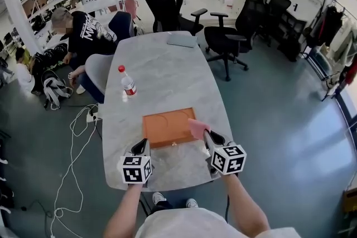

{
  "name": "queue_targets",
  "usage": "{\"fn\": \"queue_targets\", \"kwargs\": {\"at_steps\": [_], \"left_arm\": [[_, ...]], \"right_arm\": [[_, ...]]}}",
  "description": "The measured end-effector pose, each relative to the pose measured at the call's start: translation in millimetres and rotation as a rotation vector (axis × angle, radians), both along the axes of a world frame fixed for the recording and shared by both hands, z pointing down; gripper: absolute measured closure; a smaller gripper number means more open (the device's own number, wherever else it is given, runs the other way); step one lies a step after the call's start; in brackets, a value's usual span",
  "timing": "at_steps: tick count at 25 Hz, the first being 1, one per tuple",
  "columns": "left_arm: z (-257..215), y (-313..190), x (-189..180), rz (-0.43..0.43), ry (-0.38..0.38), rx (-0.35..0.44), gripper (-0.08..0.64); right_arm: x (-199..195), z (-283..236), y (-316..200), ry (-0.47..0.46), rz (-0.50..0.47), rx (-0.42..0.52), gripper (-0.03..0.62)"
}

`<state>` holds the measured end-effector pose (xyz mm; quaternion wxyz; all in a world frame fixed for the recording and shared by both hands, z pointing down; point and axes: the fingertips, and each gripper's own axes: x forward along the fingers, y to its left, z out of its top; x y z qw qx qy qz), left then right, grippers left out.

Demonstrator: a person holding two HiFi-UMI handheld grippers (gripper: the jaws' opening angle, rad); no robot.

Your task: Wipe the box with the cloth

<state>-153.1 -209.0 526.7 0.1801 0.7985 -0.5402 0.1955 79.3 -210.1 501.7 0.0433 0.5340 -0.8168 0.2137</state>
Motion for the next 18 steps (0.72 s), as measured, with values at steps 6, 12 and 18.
{"fn": "queue_targets", "kwargs": {"at_steps": [6,12,18], "left_arm": [[-25.8,-5.4,-22.5,-0.037,0.015,0.058,0.543],[-55.0,-9.8,-32.2,-0.048,0.013,0.134,0.543],[-66.7,-9.0,-33.8,-0.039,0.020,0.168,0.543]], "right_arm": [[-15.7,-35.6,-13.0,0.012,-0.012,0.078,0.577],[-34.1,-72.6,-20.0,0.057,-0.054,0.169,0.578],[-40.8,-85.5,-20.0,0.139,-0.058,0.224,0.578]]}}
